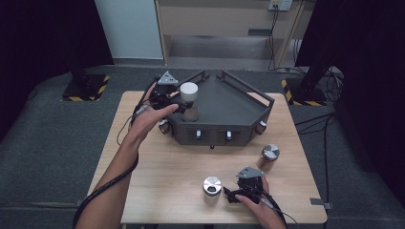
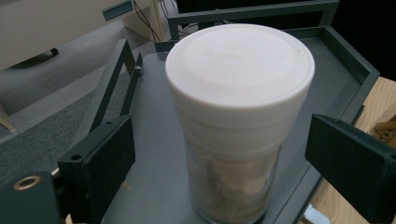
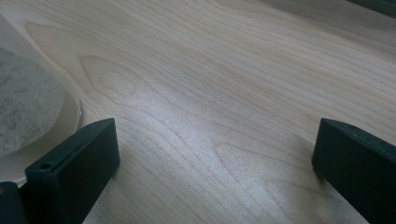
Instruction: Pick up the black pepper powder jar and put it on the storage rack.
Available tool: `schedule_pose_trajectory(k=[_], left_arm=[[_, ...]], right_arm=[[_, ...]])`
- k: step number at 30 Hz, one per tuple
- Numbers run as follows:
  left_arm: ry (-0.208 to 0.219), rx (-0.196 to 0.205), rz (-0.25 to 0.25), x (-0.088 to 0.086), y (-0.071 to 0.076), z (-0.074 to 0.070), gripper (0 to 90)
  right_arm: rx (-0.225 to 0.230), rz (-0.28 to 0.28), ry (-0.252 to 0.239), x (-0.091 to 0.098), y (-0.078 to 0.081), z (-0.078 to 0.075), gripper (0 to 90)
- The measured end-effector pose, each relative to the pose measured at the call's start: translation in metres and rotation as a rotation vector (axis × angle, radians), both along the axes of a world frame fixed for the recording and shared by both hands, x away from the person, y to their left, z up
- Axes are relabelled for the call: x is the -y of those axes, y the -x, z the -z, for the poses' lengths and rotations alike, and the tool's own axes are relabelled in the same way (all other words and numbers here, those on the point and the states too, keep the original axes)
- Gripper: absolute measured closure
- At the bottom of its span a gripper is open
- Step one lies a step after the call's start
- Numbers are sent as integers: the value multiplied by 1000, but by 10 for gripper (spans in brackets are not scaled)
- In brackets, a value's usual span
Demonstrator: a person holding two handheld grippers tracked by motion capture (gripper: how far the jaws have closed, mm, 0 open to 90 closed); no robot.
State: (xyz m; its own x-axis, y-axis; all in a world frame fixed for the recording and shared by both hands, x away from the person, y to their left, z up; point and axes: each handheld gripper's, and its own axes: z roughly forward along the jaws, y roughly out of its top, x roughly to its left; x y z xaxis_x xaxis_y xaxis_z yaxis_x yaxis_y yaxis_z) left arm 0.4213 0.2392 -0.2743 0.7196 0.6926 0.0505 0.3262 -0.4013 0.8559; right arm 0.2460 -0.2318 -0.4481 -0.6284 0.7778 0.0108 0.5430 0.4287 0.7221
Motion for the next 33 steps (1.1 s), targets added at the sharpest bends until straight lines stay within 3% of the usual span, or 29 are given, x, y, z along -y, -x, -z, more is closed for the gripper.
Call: schedule_pose_trajectory(k=[14,22,29,33], left_arm=[[24,3,-55,-26,36,11,59],[37,-23,-67,-32,47,21,58],[44,-18,-93,-37,62,30,57],[86,-34,-97,-44,71,40,58]], right_arm=[[0,0,0,0,0,0,8],[-1,0,0,0,0,0,8],[0,0,1,0,0,0,8],[0,0,1,0,0,0,8]])
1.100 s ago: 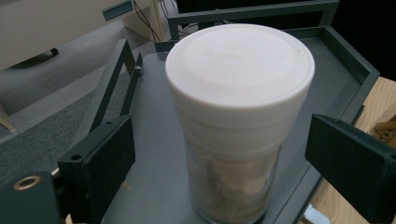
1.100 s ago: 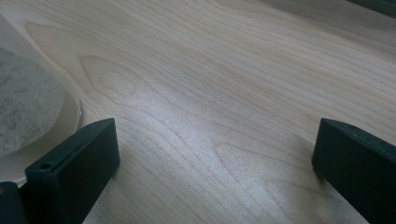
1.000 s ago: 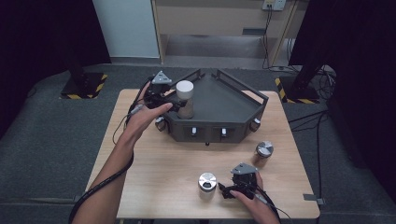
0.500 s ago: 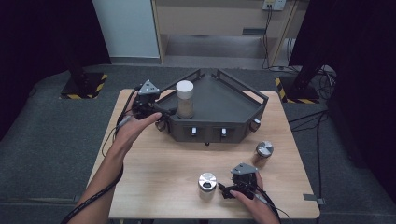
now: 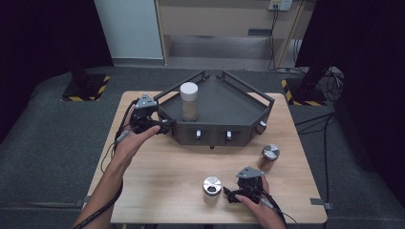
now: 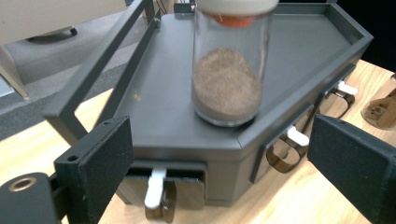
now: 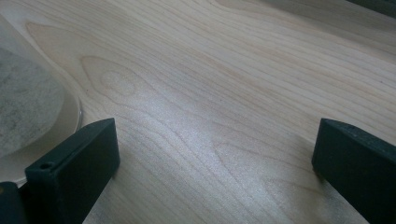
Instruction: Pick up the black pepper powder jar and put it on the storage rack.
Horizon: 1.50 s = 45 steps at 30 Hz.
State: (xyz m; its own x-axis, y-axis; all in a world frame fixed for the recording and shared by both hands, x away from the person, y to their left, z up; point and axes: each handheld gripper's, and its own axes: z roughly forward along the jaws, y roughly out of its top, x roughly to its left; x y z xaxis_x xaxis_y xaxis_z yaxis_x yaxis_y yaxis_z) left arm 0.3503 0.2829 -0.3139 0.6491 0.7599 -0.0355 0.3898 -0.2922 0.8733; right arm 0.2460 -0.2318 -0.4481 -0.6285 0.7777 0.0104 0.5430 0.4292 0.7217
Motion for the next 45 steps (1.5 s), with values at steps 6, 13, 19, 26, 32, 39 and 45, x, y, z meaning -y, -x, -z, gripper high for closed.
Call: schedule_pose_trajectory(k=[6,13,19,26,32,39,45], left_arm=[[21,-13,-18,-8,13,12,58],[6,-18,-34,-17,25,22,58],[-1,-34,-46,-25,37,35,58],[-20,-48,-53,-30,52,46,57],[-27,-73,-49,-29,64,56,57],[-56,-84,-54,-25,77,65,55],[-84,-94,-57,-21,89,74,55]], right_arm=[[0,0,0,0,0,0,8],[0,0,0,0,0,0,8],[0,0,0,0,0,0,8],[0,0,0,0,0,0,8],[0,0,0,0,0,0,8],[-2,-1,1,0,0,0,8],[-2,-1,1,0,0,0,8]])
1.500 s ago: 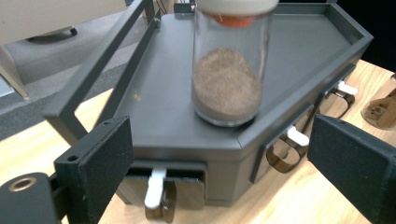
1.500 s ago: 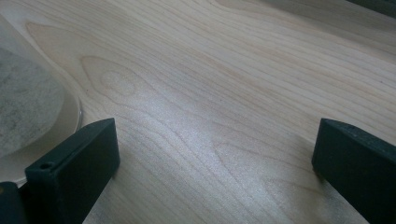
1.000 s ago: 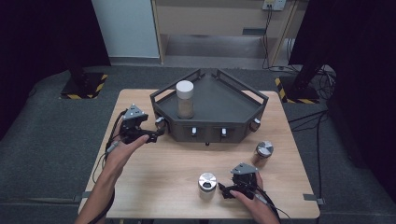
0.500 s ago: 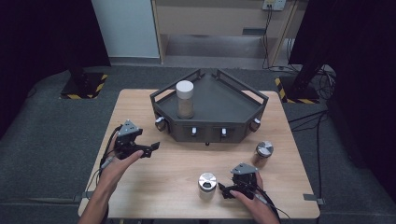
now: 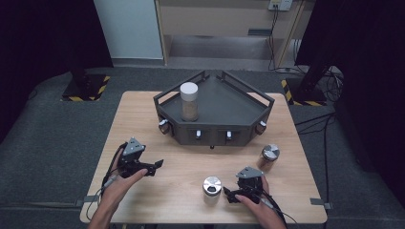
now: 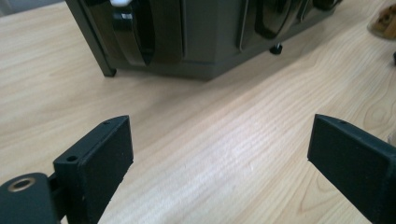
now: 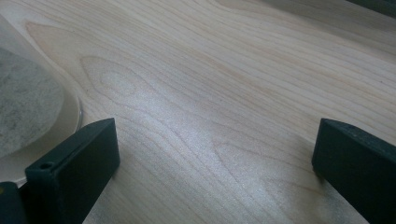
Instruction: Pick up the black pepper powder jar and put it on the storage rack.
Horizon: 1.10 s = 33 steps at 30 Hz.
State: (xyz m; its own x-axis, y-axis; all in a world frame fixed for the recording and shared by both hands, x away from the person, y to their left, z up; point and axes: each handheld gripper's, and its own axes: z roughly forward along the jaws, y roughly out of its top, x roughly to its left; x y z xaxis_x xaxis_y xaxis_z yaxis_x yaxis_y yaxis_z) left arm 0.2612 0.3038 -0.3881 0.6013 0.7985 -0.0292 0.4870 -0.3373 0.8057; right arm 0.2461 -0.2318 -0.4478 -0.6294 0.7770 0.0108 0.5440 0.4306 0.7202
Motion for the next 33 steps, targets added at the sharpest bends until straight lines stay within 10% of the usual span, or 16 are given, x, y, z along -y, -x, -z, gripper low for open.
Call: schedule_pose_trajectory(k=[33], left_arm=[[-145,-76,-97,9,23,39,30]], right_arm=[[-1,1,-1,0,0,0,8]])
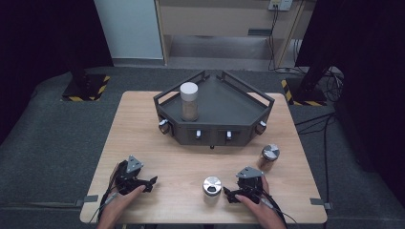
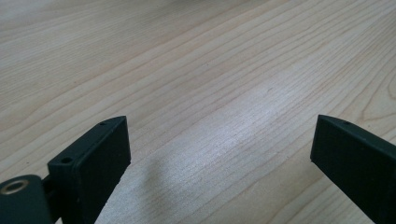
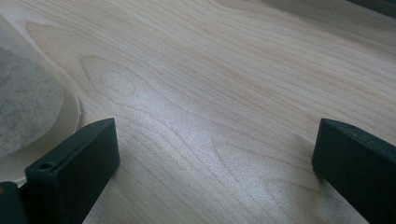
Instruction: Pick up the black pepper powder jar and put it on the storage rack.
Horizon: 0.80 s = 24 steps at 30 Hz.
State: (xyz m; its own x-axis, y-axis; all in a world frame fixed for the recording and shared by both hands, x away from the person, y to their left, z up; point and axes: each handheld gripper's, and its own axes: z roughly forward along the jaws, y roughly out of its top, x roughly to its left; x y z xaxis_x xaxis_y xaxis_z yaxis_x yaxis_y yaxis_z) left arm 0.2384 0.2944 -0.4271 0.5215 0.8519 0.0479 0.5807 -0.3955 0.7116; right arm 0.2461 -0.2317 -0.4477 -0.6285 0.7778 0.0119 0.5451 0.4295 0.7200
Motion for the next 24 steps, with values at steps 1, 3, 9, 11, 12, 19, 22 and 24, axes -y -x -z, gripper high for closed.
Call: schedule_pose_trajectory(k=[1,3,9,11,12,19,22,24], left_arm=[[6,-4,-5,0,-1,2,24],[3,-9,-6,1,-2,3,19],[1,-21,-13,0,-5,11,18],[-15,9,-24,2,0,12,25],[-20,13,-26,2,0,12,29],[15,-21,-29,-4,-7,14,18],[29,-30,-32,-7,-9,16,0],[29,-31,-30,-7,-10,16,0]], right_arm=[[0,0,0,0,0,0,8],[1,-1,1,0,0,0,8],[1,-1,1,0,0,0,8],[0,0,0,0,0,0,8],[0,0,0,0,0,0,8],[1,-1,1,0,0,0,8],[1,-1,1,0,0,0,8],[1,-1,1,0,0,0,8]])
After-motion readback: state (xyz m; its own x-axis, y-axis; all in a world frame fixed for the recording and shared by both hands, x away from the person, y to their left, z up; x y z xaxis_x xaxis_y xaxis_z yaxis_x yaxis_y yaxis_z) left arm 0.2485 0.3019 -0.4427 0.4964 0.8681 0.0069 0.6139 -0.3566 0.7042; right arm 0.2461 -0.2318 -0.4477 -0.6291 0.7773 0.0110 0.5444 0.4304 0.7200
